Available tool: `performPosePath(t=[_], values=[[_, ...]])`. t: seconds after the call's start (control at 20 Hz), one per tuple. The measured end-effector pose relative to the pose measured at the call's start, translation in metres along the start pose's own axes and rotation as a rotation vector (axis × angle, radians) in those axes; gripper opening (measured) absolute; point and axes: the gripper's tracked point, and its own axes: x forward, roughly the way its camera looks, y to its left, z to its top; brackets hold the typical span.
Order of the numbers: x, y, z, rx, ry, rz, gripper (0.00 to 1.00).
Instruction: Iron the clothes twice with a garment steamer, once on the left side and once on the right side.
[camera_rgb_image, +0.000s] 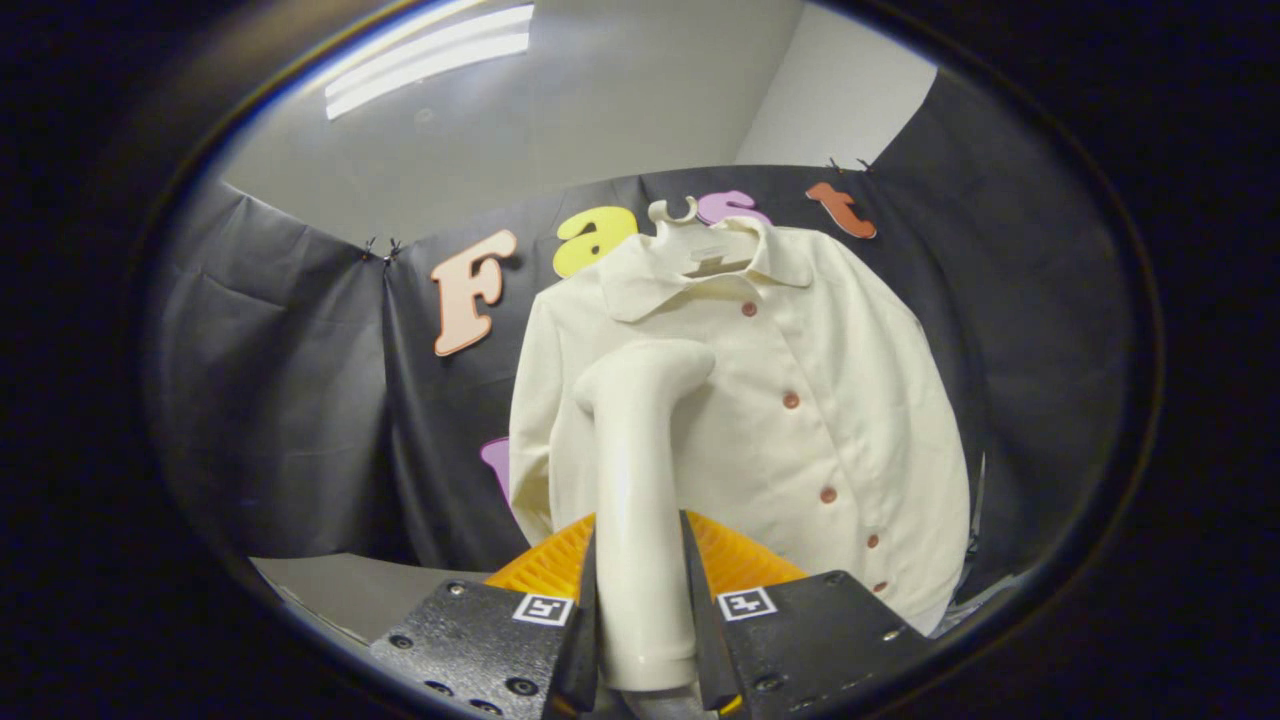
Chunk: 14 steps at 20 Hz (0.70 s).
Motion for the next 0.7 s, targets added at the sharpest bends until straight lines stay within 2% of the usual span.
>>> performPosePath(t=[0.7], values=[[-0.046, -0.045, -0.070, 0.076, 0.121, -0.035, 0.38]])
